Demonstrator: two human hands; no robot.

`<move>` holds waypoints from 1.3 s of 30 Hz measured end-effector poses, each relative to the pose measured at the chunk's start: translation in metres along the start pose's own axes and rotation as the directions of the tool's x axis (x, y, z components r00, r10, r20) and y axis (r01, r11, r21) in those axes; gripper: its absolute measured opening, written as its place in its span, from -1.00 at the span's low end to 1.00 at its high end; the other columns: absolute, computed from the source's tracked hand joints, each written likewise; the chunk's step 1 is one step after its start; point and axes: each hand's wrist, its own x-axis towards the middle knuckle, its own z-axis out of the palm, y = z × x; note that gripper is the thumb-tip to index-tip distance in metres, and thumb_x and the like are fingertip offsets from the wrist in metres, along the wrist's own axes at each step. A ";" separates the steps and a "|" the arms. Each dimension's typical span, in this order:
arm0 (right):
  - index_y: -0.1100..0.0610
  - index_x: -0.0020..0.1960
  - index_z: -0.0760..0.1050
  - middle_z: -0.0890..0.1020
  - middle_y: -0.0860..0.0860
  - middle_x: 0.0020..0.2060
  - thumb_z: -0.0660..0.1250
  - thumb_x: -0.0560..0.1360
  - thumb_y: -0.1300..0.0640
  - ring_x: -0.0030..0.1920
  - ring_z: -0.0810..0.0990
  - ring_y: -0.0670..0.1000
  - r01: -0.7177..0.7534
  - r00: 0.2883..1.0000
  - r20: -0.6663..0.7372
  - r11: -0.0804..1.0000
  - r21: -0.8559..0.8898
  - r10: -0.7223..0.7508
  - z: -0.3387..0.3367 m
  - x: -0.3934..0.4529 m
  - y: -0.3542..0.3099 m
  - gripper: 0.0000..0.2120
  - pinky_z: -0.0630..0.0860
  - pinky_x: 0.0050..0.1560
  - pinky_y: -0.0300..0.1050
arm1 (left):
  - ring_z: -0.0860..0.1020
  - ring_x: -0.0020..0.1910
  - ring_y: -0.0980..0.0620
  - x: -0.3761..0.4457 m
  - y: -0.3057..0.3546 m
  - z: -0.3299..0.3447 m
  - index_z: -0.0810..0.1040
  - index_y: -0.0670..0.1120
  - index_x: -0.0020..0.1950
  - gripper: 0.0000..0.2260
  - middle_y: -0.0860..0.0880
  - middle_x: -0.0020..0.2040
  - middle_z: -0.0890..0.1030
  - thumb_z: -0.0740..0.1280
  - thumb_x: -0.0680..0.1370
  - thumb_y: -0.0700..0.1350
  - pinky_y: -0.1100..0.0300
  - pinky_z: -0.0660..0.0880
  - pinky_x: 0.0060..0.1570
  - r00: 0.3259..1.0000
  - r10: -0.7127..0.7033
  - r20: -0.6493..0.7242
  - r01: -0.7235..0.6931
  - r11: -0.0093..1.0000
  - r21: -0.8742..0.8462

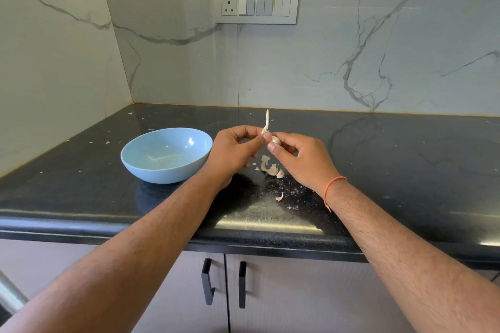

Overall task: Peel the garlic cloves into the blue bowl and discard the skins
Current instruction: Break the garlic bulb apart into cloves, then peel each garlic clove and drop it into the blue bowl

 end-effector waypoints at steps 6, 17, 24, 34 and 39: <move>-0.34 0.04 0.65 0.75 0.01 -0.21 0.41 0.61 -0.10 -0.21 0.71 0.12 -0.054 0.998 -0.013 0.991 0.124 0.056 0.001 0.005 0.001 -0.88 0.69 -0.13 0.11 | 0.53 -0.33 0.06 0.005 0.002 0.010 0.76 -0.13 0.06 -0.85 0.01 -0.25 0.69 0.52 0.58 -0.07 0.19 0.49 -0.48 0.989 0.133 -0.060 -0.132 0.991 0.030; -0.16 0.16 0.69 0.68 -0.11 -0.29 0.41 0.61 -0.08 -0.28 0.60 -0.09 -0.112 0.979 -0.161 0.990 0.087 0.125 0.002 0.015 0.019 -0.84 0.56 -0.19 -0.21 | 0.57 -0.38 0.16 0.014 -0.009 0.008 0.74 -0.04 0.07 -0.85 0.07 -0.19 0.70 0.51 0.59 0.01 0.23 0.51 -0.40 0.982 0.030 -0.189 -0.014 0.996 0.085; -0.09 0.14 0.71 0.69 -0.02 -0.22 0.40 0.62 -0.06 -0.26 0.54 -0.07 -0.126 0.965 -0.230 0.992 0.016 0.126 0.000 0.017 0.022 -0.83 0.55 -0.15 -0.14 | 0.61 -0.24 0.10 0.037 -0.009 0.001 0.78 -0.04 0.11 -0.82 0.04 -0.16 0.73 0.39 0.64 -0.07 0.21 0.55 -0.15 0.995 -0.017 -0.094 0.077 0.721 0.689; -0.10 0.21 0.69 0.73 -0.20 -0.10 0.48 0.55 -0.06 -0.09 0.69 -0.15 -0.156 0.976 -0.151 0.987 0.025 0.158 0.000 0.017 0.022 -0.75 0.64 0.09 -0.11 | 0.60 0.21 0.05 0.023 -0.005 0.003 0.68 0.04 0.33 -0.75 0.04 0.25 0.67 0.31 0.69 -0.11 0.18 0.47 0.20 0.982 0.170 -0.080 -0.077 0.755 0.651; -0.08 0.07 0.65 0.74 -0.17 -0.11 0.55 0.49 0.00 -0.18 0.68 -0.08 -0.123 0.985 -0.113 0.989 0.083 0.132 -0.001 0.010 0.014 -0.82 0.63 -0.09 -0.21 | 0.52 -0.26 0.41 0.007 -0.002 0.009 0.66 0.02 0.31 -0.78 0.13 0.08 0.67 0.34 0.69 -0.09 0.40 0.41 -0.18 0.962 0.272 0.035 -0.253 0.833 0.493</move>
